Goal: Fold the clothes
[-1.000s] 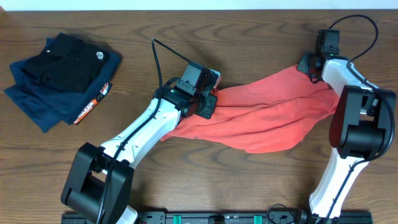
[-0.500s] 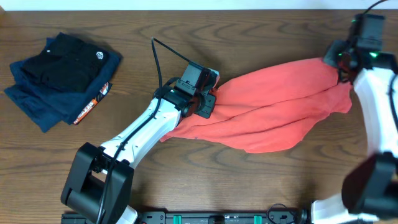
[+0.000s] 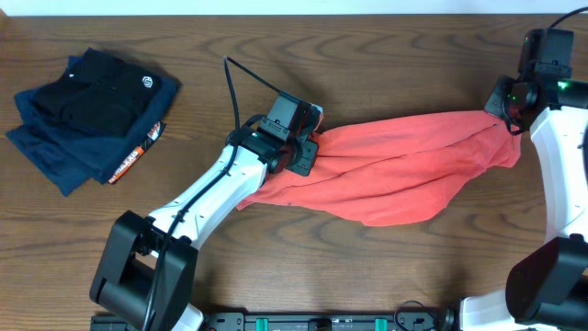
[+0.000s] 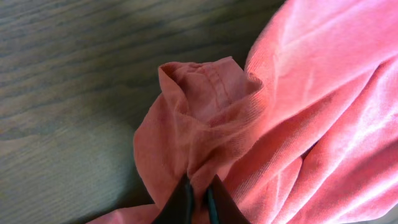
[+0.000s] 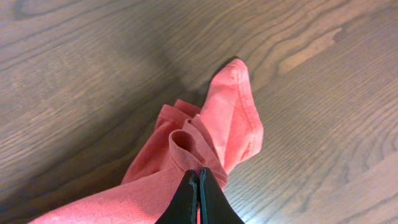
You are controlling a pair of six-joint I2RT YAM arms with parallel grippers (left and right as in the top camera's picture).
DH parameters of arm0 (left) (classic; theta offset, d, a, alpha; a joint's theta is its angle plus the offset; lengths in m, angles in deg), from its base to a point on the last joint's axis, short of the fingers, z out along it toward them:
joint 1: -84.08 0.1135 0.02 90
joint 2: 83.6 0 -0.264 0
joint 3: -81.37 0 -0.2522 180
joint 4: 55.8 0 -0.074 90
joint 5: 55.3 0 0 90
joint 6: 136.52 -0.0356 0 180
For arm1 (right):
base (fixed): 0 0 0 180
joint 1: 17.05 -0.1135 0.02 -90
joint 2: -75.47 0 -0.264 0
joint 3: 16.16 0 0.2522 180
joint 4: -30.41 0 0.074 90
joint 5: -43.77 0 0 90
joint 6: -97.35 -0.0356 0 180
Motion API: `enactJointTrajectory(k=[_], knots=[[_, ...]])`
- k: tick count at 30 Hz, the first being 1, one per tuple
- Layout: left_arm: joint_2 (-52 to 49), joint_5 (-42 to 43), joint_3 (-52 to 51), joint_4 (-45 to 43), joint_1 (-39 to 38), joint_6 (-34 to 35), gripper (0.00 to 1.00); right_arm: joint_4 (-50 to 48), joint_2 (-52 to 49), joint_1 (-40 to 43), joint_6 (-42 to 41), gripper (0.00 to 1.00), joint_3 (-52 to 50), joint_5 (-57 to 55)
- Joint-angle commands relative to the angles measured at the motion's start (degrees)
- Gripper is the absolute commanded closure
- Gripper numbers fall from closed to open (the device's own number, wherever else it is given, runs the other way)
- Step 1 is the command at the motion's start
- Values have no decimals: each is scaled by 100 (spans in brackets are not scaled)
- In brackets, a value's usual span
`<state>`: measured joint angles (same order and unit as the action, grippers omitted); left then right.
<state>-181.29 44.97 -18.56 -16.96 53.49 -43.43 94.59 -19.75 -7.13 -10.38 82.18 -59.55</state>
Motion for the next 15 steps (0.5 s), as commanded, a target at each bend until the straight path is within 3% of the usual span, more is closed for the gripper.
enactJointTrajectory(k=[1,2,6,15], knots=[[249,-92,-4,-7,46,57,68,44,24,79,68,99,-13,-127],[262,-92,-4,4,55,57,48,81,68,83,68,99,-13,-129],[258,-92,-7,164,63,57,25,260,326,160,63,99,-13,-131],[254,-90,-9,214,63,57,22,1394,1108,481,13,99,-13,-389]])
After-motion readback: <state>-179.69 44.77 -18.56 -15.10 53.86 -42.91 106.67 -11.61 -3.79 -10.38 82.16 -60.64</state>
